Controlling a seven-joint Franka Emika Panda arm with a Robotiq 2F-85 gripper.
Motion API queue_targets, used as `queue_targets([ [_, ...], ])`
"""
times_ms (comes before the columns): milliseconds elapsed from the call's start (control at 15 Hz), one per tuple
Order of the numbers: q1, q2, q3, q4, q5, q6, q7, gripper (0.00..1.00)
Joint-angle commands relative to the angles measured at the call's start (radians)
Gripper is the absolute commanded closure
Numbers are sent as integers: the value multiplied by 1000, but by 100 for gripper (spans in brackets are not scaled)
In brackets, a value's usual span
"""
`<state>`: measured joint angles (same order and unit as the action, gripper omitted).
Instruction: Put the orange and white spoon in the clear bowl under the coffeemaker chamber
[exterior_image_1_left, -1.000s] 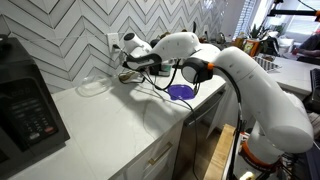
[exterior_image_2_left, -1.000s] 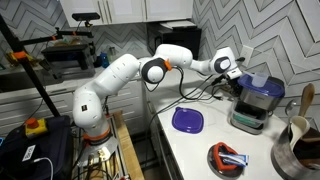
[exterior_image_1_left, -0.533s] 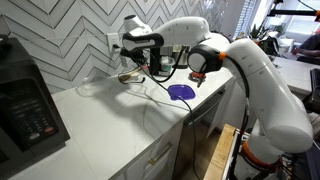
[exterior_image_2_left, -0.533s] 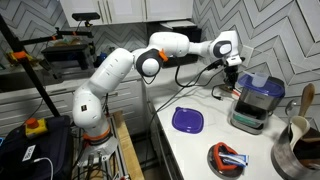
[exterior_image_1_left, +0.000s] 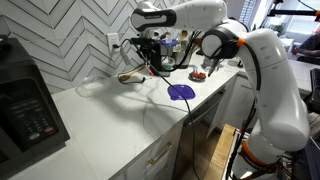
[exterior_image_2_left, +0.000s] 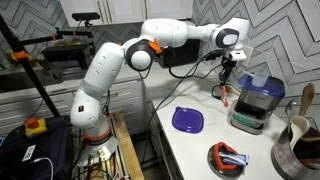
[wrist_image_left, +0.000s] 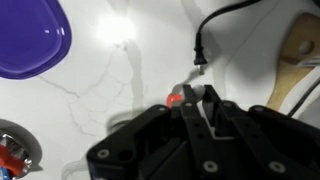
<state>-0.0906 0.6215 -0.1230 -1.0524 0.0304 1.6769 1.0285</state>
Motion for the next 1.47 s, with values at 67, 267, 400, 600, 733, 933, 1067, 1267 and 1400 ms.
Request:
queue_targets([
  [67, -44, -118, 31, -79, 89, -145, -100, 96],
  [267, -46, -207, 21, -109, 92, -157, -120, 96],
  [400, -56, -266, 18, -126, 108, -150, -127, 96],
  [600, -73, -335, 8, -160, 133, -131, -115, 96],
  [733, -74, -372, -7, -184, 102, -134, -86, 96],
  [933, -80, -424, -33, -232, 76, -147, -52, 96],
  [1067, -63, -467, -43, -322, -24, -96, -97, 96],
  [1267, -57, -524, -33, -459, -112, -2, -132, 96],
  [1400, -57, -544, -22, -548, -110, 103, -182, 96],
])
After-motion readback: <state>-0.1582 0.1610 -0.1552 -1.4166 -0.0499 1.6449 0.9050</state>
